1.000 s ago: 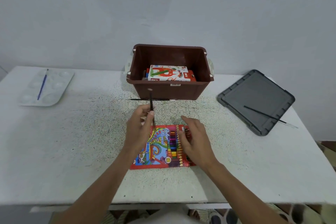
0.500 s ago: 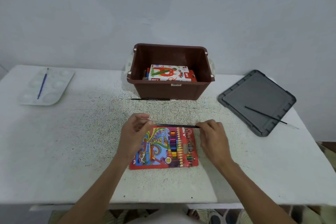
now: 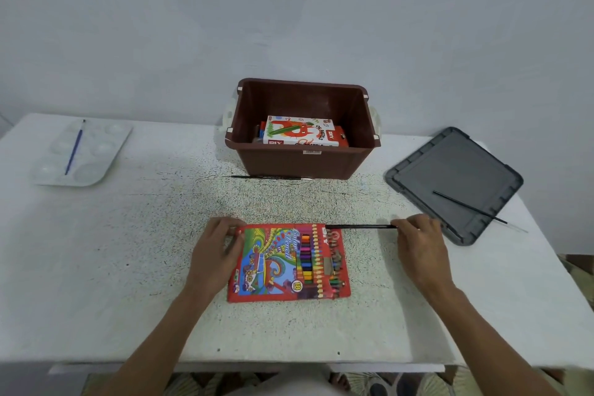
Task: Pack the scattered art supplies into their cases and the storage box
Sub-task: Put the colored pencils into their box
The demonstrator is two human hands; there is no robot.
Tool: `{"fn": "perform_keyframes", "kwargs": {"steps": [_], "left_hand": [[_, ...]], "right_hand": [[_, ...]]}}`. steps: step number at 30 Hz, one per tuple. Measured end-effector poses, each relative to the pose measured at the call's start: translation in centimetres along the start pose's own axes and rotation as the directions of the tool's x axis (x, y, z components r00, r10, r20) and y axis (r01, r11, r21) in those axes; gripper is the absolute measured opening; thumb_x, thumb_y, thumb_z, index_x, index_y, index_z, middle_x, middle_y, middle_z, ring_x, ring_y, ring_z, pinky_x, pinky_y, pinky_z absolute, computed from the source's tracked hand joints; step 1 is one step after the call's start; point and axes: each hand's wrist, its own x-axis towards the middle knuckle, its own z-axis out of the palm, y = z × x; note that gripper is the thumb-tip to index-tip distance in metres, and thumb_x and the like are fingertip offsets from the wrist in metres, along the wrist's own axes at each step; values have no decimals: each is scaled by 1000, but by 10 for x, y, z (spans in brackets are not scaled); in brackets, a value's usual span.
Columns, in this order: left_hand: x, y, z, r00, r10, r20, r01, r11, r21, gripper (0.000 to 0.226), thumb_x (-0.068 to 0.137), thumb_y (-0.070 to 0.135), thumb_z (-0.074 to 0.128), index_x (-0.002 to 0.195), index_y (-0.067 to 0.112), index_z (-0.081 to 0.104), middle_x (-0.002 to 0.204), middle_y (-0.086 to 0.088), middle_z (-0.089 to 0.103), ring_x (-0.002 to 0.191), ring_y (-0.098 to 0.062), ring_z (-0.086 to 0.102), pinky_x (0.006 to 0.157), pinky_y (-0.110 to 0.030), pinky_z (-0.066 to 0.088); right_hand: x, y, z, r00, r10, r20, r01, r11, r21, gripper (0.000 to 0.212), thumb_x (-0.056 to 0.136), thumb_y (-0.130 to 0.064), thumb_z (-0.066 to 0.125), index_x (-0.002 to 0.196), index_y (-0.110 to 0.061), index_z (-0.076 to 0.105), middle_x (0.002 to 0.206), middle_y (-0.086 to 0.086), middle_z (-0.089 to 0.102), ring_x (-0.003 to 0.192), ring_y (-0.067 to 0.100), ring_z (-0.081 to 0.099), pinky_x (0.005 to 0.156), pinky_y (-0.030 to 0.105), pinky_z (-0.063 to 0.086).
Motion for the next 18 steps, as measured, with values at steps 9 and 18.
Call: {"fn": "perform_keyframes", "kwargs": {"steps": [9,18], "left_hand": [[-1,-5,3,997,77,-9,-77,996,50,14,91,13,65,102,20,62,107,10,54,91,6,58,72,-20,51],[-2,-6,4,992,129,-10,-126,983,135,12,91,13,65,100,20,63,107,13,50,90,-3,56,68,-10,38]], "right_hand": [[2,-53,21,992,-74,98,60,989,137,31,84,4,70,114,-2,70,101,18,63,88,34,59,66,36,50],[-32,-110,34,980,-84,182,10,927,374,51,96,-20,32,145,-9,40,146,18,44,133,32,46,107,51,44]]}}
